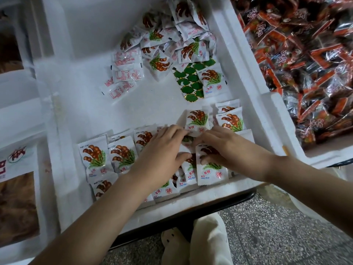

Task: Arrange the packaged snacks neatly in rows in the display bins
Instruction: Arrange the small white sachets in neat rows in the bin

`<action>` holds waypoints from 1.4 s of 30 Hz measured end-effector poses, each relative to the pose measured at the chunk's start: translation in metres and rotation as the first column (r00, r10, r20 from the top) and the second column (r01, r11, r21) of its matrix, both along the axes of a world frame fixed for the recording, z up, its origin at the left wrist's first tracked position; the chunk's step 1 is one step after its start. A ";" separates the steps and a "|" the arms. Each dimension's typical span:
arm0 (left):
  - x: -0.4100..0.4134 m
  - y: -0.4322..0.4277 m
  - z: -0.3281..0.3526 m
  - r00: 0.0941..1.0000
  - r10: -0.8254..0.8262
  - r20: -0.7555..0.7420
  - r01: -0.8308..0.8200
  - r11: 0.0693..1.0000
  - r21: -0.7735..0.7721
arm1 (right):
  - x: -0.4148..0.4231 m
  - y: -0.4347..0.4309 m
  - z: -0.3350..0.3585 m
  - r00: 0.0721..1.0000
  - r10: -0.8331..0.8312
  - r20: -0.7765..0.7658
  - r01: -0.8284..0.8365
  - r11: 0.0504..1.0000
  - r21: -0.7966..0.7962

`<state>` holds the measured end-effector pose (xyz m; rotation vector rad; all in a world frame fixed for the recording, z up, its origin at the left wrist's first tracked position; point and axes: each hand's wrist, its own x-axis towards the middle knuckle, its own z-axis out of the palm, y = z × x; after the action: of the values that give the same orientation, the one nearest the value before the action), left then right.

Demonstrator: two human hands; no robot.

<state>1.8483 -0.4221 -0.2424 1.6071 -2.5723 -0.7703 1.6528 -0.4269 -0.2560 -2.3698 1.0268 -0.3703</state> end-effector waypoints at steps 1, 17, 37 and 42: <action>0.000 0.000 0.000 1.000 -0.003 0.001 0.003 1.000 0.006 | -0.002 0.001 0.000 1.000 -0.003 0.008 0.003 1.000 0.011; 0.001 -0.001 0.000 0.999 -0.048 0.022 0.048 0.999 -0.011 | -0.007 -0.001 0.006 0.994 0.001 -0.110 -0.001 1.000 0.002; 0.033 -0.169 -0.005 0.849 0.522 0.086 -0.483 0.830 -0.278 | 0.040 -0.222 0.020 0.806 -0.589 -0.059 0.585 0.807 -0.078; 0.045 -0.166 -0.014 0.860 0.495 0.128 -0.453 0.854 -0.256 | 0.048 -0.235 0.021 0.822 -0.553 -0.136 0.555 0.831 -0.021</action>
<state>1.8936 -0.5883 -0.2563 2.1935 -2.1017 -0.2927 1.7007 -0.6621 -0.2347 -2.0557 1.7835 -0.4031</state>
